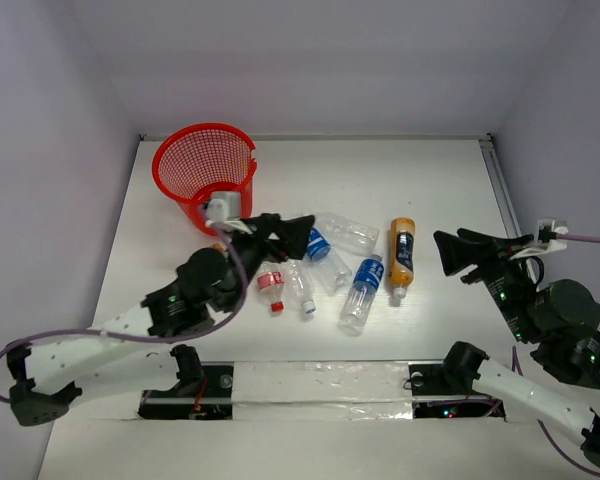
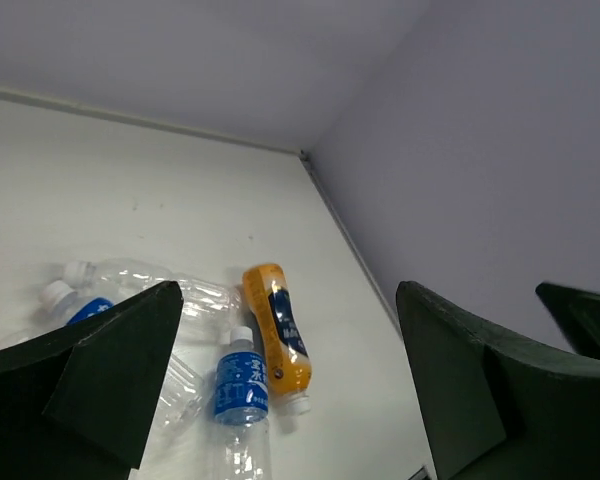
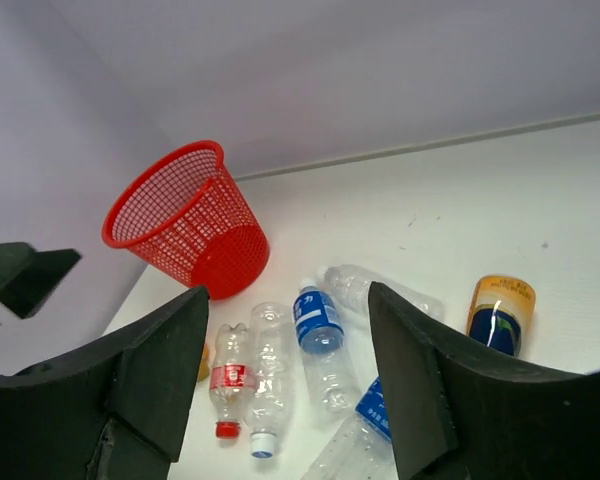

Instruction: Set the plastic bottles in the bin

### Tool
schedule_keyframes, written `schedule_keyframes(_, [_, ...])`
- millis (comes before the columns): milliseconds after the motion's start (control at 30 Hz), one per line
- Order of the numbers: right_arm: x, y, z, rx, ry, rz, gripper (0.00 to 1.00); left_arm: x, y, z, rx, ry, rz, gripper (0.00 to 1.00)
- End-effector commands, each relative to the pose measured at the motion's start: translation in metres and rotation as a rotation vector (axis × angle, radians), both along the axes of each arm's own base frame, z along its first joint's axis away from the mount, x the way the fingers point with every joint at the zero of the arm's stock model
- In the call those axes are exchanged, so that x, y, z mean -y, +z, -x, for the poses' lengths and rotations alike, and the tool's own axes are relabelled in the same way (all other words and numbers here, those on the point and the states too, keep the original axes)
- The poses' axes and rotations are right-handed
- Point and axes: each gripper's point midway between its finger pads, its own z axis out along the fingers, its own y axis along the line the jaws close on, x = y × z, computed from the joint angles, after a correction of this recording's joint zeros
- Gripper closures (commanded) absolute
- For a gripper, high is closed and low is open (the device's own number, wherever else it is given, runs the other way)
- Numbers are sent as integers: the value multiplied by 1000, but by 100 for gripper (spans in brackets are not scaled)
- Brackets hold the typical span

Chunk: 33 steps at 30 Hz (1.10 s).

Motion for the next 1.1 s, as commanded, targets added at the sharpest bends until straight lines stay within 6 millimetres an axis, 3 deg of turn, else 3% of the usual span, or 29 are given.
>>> schedule_keyframes(0, [-8,8,-6,21,4,-28,35,-48,-35,-1,-96,156,-4,13])
schedule_keyframes(33, [-11,10,-5,26,14,-41,43,-56,-41,0,-108,173,2,14])
schedule_keyframes(67, [-13,8,-6,24,20,-40,70,-64,-59,0,-138,202,-12,18])
schedule_keyframes(133, [-20,10,-5,31,51,-47,91,-83,-67,4,-159,233,16,26])
schedule_keyframes(167, [-25,7,-6,27,63,-38,100,-88,-84,5,-189,251,15,39])
schedule_keyframes(233, [-31,4,-7,20,85,-31,100,-103,-89,7,-201,290,59,56])
schedule_keyframes(267, [-35,1,-8,15,93,-23,100,-112,-105,9,-229,320,18,70])
schedule_keyframes(333, [-43,-4,-9,4,118,-14,100,-126,-112,8,-272,397,56,81])
schedule_keyframes(367, [-46,-5,-9,3,130,-13,100,-136,-124,10,-298,431,2,92])
schedule_keyframes(433, [-56,-8,-9,1,167,-13,100,-151,-132,8,-337,527,55,100])
schedule_keyframes(467, [-60,-9,-8,3,186,-13,100,-163,-145,12,-360,572,15,100])
schedule_keyframes(567, [-75,-12,-7,26,245,-7,100,-166,-128,6,-322,600,93,100])
schedule_keyframes(633, [-82,-12,-6,31,272,-6,100,-175,-126,0,-304,637,49,100])
schedule_keyframes(733, [-85,-13,-7,31,280,9,100,-183,-145,-18,-356,685,-28,100])
schedule_keyframes(800, [-85,-13,-7,31,281,12,89,-164,-173,-37,-396,569,-123,100])
schedule_keyframes(833, [-86,-14,-6,30,289,16,83,-187,-184,-51,-428,639,-119,100])
schedule_keyframes(867, [-86,-14,-5,30,292,16,69,-192,-188,-62,-428,645,-98,98])
schedule_keyframes(900, [-87,-15,-4,29,298,19,62,-194,-212,-64,-480,615,-124,90])
schedule_keyframes(933, [-87,-17,-4,22,301,28,56,-214,-218,-70,-493,673,-97,83])
schedule_keyframes(967, [-86,-19,-3,18,301,36,48,-215,-216,-75,-472,664,-69,73])
schedule_keyframes(1000, [-85,-21,-3,17,300,41,45,-213,-222,-74,-474,636,-68,53])
schedule_keyframes(1067, [-84,-25,-3,14,296,47,35,-220,-224,-75,-480,660,-73,29])
